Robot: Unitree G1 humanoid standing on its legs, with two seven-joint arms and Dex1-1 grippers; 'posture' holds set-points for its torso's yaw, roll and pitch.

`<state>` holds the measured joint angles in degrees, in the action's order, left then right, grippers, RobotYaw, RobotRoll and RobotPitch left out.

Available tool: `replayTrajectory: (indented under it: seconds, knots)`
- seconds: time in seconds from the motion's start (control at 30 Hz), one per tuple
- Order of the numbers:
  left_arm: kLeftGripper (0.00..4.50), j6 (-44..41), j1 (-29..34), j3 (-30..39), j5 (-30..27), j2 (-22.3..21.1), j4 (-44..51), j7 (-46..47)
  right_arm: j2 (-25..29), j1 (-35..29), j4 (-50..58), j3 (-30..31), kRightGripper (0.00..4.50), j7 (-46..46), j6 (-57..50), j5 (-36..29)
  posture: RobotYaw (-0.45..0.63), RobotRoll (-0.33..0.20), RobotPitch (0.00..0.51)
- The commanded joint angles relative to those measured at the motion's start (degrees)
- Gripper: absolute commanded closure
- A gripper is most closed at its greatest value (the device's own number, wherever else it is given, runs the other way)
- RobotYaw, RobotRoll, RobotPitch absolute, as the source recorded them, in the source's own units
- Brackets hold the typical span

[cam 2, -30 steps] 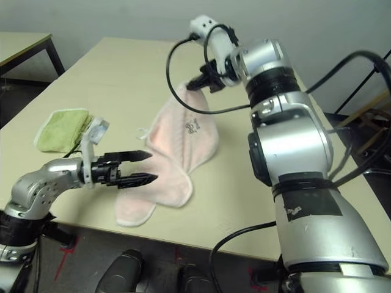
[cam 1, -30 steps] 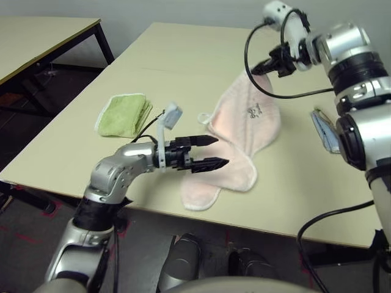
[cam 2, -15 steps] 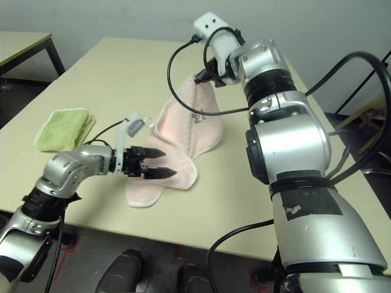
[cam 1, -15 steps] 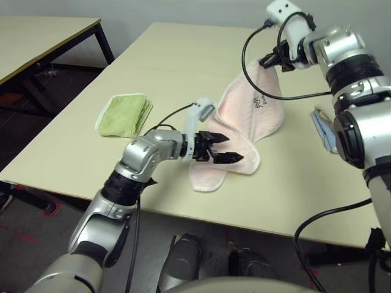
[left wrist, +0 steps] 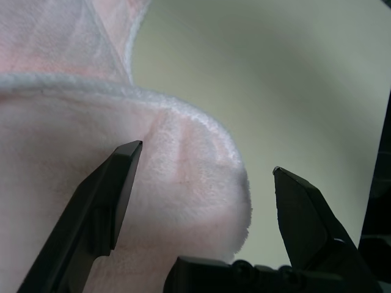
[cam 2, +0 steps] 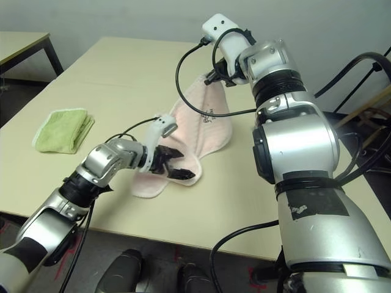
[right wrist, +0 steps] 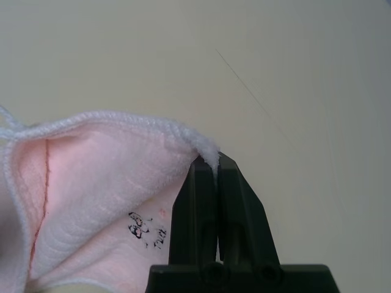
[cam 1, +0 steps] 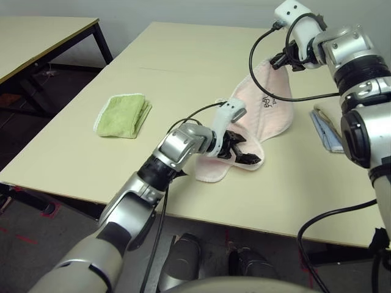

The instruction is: Fold the towel and set it aside.

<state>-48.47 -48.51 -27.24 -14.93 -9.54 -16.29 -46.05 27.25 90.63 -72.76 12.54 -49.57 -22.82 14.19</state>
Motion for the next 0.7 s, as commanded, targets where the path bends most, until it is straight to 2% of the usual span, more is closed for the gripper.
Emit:
replayTrajectory:
  seconds: [0.03, 0.33, 0.43, 0.6, 0.7]
  knots:
    - [0.0, 2.0, -1.69, -2.16, 3.3, 1.97, -4.27, -0.29, -0.41, -0.62, -0.77, -0.44, 4.48, 0.06, 0.69, 0.22, 0.27, 0.0, 0.108]
    - [0.0, 5.33, -1.31, -2.19, 8.15, 5.98, -12.93, 0.27, -0.54, -0.79, -1.03, -0.86, 4.48, -0.06, 0.75, -0.09, 0.26, 0.0, 0.116]
    - [0.63, 5.8, -0.36, -1.94, 8.75, 6.05, -13.31, -0.03, -0.34, -0.88, -1.02, -0.97, 4.5, -0.18, 0.77, -0.14, 0.26, 0.0, 0.118]
    - [2.32, 6.74, -0.16, 0.37, 8.91, 4.06, -11.39, -0.67, 0.63, -1.22, -0.95, -1.0, 4.5, -0.69, 0.62, -0.09, 0.26, 0.0, 0.113]
    - [3.38, 5.51, 0.09, 1.5, 8.0, 1.29, -7.09, -2.48, 1.3, -1.5, -0.85, -0.9, 4.5, -1.29, 0.41, 0.01, 0.26, 0.0, 0.11]
